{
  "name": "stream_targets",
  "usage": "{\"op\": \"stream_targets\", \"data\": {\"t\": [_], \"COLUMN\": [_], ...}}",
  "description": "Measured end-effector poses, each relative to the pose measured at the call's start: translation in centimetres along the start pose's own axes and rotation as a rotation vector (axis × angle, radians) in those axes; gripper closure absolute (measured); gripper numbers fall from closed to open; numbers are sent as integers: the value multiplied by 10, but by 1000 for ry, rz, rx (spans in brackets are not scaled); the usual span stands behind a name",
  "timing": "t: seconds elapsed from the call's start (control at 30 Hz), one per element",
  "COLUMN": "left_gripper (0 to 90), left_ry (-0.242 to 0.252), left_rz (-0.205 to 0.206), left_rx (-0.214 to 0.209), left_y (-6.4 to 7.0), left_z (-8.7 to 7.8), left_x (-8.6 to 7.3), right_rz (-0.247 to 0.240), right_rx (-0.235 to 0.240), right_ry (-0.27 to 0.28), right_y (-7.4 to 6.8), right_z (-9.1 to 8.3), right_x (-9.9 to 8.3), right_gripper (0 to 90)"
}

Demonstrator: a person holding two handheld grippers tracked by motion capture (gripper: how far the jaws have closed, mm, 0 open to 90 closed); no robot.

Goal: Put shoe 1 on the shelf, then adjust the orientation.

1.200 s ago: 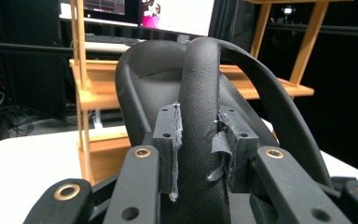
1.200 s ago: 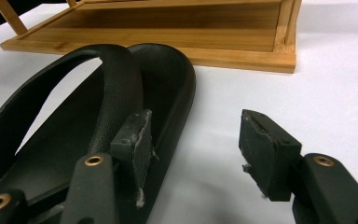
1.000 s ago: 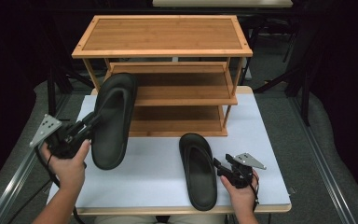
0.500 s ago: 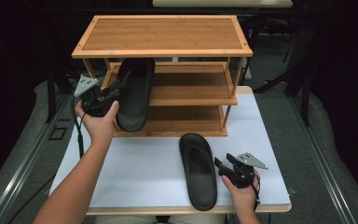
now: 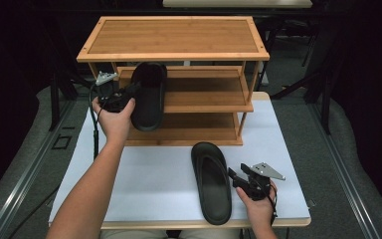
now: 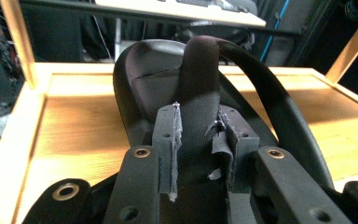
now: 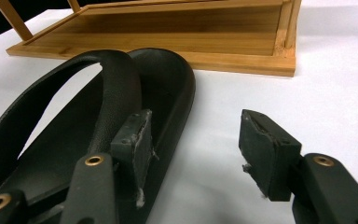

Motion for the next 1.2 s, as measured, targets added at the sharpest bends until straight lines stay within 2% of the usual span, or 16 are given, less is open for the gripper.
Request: {"op": "stream_targets", "data": {"t": [0.1, 0.13, 0.2, 0.3, 0.4, 0.5, 0.53, 0.6, 0.7, 0.73, 0.77, 0.87, 0.97, 1.07, 1.17, 1.2], "left_gripper": [696, 687, 658, 644, 627, 585, 572, 556, 544, 543, 542, 541, 536, 531, 531, 530], "left_ry": [-12, -9, 19, 33, 54, 84, 99, 134, 163, 177, 175, 152, 138, 132, 122, 106], "left_rz": [3, -10, -15, 1, 37, 30, 26, 24, 20, 14, 15, 38, 59, 81, 72, 65], "left_rx": [0, -10, -13, -20, -18, -51, -75, -98, -151, -166, -175, -198, -194, -183, -171, -173], "left_y": [0, 1, 1, 1, -1, -4, -6, -11, -22, -26, -31, -45, -60, -72, -81, -84], "left_z": [2, 1, -1, -5, -14, -27, -35, -48, -72, -79, -86, -102, -116, -127, -133, -135], "left_x": [0, 1, 2, 3, 2, -1, -4, -10, -25, -31, -38, -61, -84, -109, -130, -140], "right_rz": [-3, -2, -4, -5, -9, -14, -13, -23, -27, -34, -36, -55, -86, -106, -127, -129], "right_rx": [3, 2, 0, 3, -1, -2, -2, -8, -11, -16, -22, -21, -23, -29, -20, -22], "right_ry": [-11, -12, -10, -9, 3, 19, 1, 18, 10, 32, 20, 26, 49, 37, 41, 17], "right_y": [-1, -2, -2, -2, -1, -2, -2, -3, -5, -5, -7, -12, -18, -24, -30, -31], "right_z": [0, 0, 0, 0, 0, -1, -3, -3, -4, -3, -4, -6, -8, -11, -11, -12], "right_x": [0, 0, 0, 0, 0, 2, 1, 2, 3, 3, 3, 6, 9, 11, 13, 12], "right_gripper": [437, 436, 436, 436, 437, 436, 437, 436, 436, 436, 437, 435, 431, 421, 413, 415]}}
Point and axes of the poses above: each handheld gripper's, and its own axes: z roughly forward along the jaws, x roughly out of its top, y roughly to its right, the point moved 5 cm from there along z, roughly forward along the jaws, and after that the axes turned 15 degrees about x, right-handed, at the moved point
